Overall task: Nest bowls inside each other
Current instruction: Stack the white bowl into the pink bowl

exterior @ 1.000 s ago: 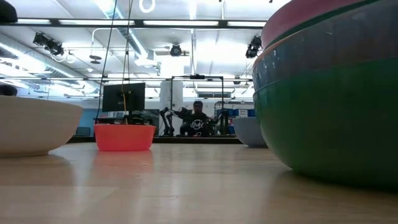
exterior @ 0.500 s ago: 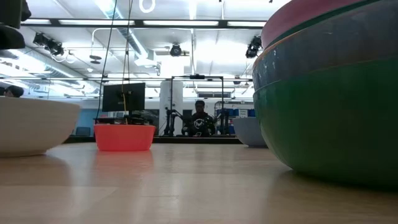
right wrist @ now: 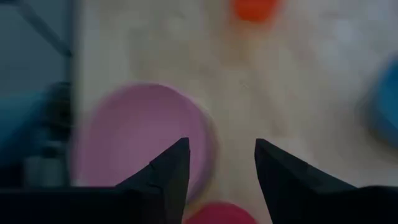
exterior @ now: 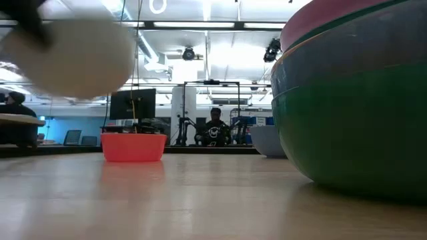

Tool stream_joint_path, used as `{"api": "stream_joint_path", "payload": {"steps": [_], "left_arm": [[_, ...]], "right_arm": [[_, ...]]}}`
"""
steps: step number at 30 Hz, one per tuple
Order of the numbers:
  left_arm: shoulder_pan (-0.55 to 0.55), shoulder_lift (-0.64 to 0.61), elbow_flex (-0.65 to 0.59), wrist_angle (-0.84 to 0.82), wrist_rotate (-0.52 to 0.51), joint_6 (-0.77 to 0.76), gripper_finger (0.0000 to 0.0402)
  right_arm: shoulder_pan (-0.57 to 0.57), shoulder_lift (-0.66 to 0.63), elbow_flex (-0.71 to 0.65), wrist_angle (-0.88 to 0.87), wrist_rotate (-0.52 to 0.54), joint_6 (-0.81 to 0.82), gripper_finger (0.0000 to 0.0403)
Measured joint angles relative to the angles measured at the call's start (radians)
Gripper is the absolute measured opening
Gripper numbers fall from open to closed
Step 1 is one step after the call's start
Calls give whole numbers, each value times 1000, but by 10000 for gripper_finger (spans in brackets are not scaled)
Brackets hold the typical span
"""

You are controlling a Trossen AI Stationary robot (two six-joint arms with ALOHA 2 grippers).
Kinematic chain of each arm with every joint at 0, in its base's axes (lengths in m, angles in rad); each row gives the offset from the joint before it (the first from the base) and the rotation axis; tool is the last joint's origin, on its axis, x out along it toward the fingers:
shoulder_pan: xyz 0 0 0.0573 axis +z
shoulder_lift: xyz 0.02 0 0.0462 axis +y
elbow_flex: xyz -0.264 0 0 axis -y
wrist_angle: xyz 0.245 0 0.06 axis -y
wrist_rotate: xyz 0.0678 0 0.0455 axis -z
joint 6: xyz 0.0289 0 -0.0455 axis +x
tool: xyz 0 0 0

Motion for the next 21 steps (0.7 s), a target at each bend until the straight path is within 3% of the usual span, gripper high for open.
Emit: {"api": "stream_joint_path", "payload": {"steps": [4, 9, 16, 21], "left_arm": [[97, 0, 167, 248, -38, 377, 8], [223, 2, 258, 484, 42, 769, 8], [327, 39, 267, 603, 254, 882, 8], [360, 108, 267, 708, 481, 910, 8]], "right_arm": [[-29, 0, 0, -116, 56, 54, 169], [-45, -4, 0, -128, 165, 101, 169], [-27, -49, 0, -232, 397, 220, 169], [-29, -96, 0, -282, 495, 249, 169]]}}
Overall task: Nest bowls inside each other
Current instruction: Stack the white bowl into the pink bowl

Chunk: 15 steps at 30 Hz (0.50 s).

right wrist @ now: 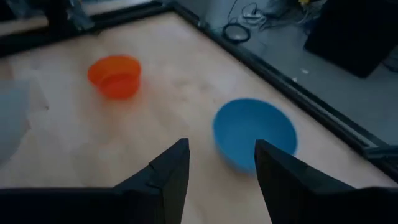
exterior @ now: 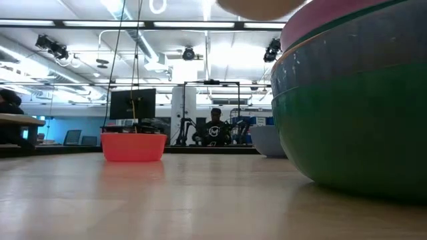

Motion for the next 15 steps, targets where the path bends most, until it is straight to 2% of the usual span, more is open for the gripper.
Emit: {"api": "stream_joint_path", "payload": {"steps": [2, 4, 11, 15], "left_arm": [[11, 30, 0, 45, 71, 0, 8], [19, 55, 0, 66, 96, -1, 8], [36, 73, 0, 77, 129, -34, 9], [39, 73, 0, 101, 130, -49, 31]], "right_arm": [[-1, -18, 0, 1, 14, -5, 169], [-2, -34, 0, 2, 15, -7, 169], [1, -52, 0, 2, 7, -18, 169], [1, -52, 0, 1, 0, -25, 169]]}}
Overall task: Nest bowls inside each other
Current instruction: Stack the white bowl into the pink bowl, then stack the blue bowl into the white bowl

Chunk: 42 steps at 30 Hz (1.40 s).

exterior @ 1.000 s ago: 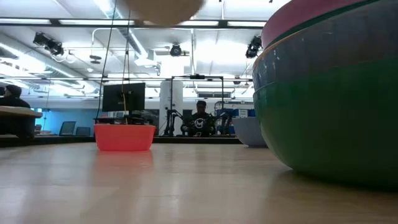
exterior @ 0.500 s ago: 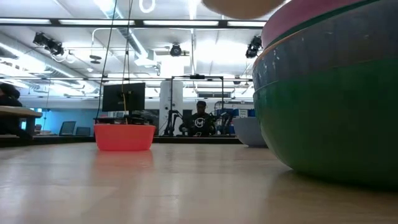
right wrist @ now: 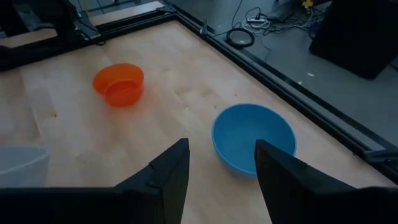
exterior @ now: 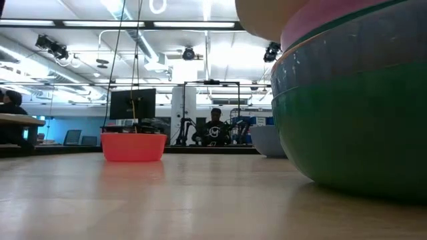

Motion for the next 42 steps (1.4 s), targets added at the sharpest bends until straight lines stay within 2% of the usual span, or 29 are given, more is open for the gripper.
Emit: {"api": "stream_joint_path", "payload": {"steps": [7, 15, 17, 19, 23, 27, 32, 35, 37, 42], "left_arm": [[8, 0, 1, 8, 8, -28, 79], [8, -1, 1, 17, 14, -29, 93], [9, -11, 3, -18, 10, -27, 93], [8, -27, 33, -136, -71, -44, 93], [9, -66, 115, -515, -323, -178, 94], [9, -100, 166, -723, -447, -296, 94], [-9, -158, 184, -862, -512, -407, 94], [-19, -172, 183, -922, -522, -469, 94], [-29, -180, 183, -953, -532, -501, 94], [-58, -179, 175, -988, -537, -548, 94]], "right_arm": [[0, 0, 0, 0, -18, -1, 168], [-6, 0, 0, -2, -28, -1, 168], [-31, 6, 0, -1, -43, -13, 168], [-71, 18, 0, -1, -75, -39, 168], [-205, 60, 0, 54, -180, -176, 168], [-392, 119, 0, 212, -329, -391, 168], [-648, 235, 0, 382, -613, -534, 168], [-751, 336, 0, 451, -765, -590, 168], [-778, 402, 0, 494, -815, -633, 168], [-798, 523, 0, 586, -825, -682, 168]]}}
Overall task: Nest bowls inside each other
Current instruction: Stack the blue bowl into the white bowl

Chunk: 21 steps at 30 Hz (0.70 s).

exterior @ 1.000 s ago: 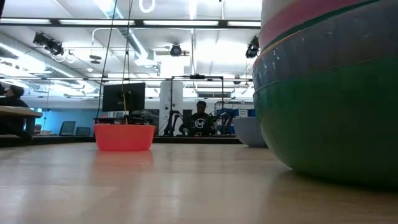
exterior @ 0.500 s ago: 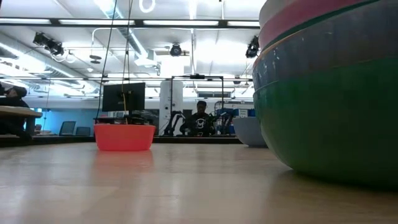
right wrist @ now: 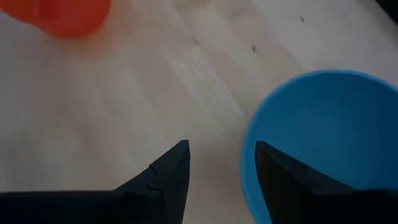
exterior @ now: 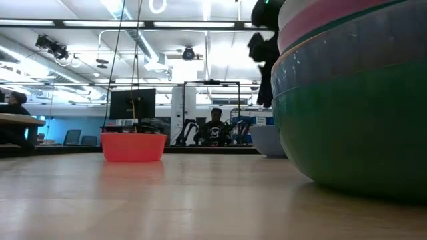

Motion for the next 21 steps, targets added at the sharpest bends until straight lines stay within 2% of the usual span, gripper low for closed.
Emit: {"api": "stream_joint_path", "payload": {"steps": [8, 21], "left_arm": [[-29, 0, -17, -34, -19, -38, 94], [-28, 0, -17, -38, -41, -47, 94]], "right_arm": [[-43, 82, 0, 8, 48, -18, 168], [-53, 85, 0, 7, 42, -9, 168]]}}
